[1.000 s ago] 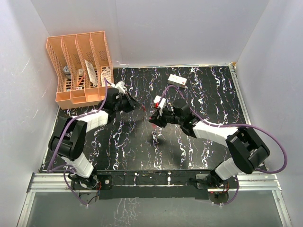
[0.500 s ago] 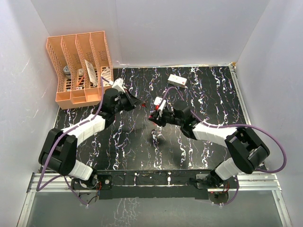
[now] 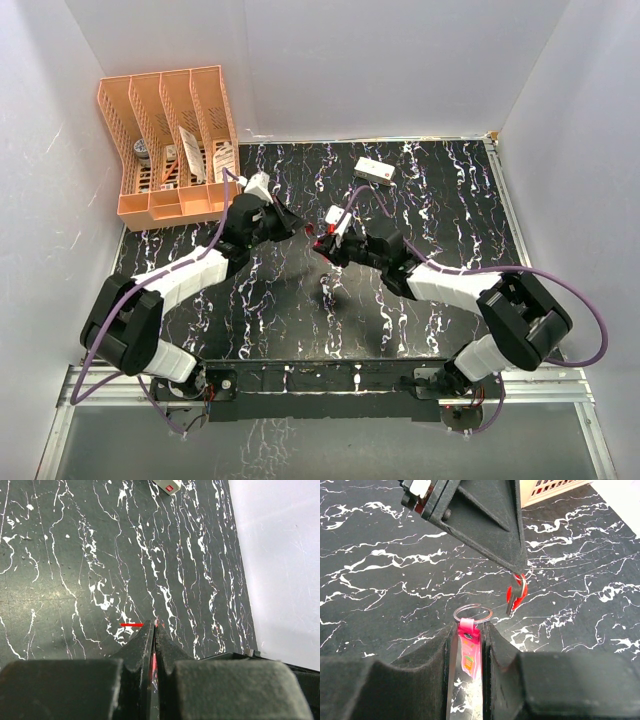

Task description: Put the keys on the keyring

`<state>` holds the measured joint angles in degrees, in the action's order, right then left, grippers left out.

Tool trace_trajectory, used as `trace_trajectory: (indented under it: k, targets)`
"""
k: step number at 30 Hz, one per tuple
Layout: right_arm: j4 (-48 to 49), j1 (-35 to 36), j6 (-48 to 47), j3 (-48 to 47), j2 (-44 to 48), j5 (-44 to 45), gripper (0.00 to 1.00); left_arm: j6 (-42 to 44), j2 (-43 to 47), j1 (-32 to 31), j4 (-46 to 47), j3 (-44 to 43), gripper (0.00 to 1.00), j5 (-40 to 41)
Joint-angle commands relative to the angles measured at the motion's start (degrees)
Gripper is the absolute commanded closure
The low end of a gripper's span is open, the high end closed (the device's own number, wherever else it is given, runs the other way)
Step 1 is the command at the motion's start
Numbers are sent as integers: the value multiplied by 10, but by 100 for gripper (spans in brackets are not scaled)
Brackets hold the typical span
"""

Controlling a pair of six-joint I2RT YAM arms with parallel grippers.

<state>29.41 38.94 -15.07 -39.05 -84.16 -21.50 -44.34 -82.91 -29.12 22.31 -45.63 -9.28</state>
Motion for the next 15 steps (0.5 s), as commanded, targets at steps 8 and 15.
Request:
trace_trajectory:
  k: [8, 15]
  targets:
    - [71, 3, -11, 16, 38, 32, 99, 11, 29, -23, -31, -12, 100, 30]
    - [79, 3, -6, 17, 32, 37, 100, 12, 29, -32, -40, -17, 100, 35]
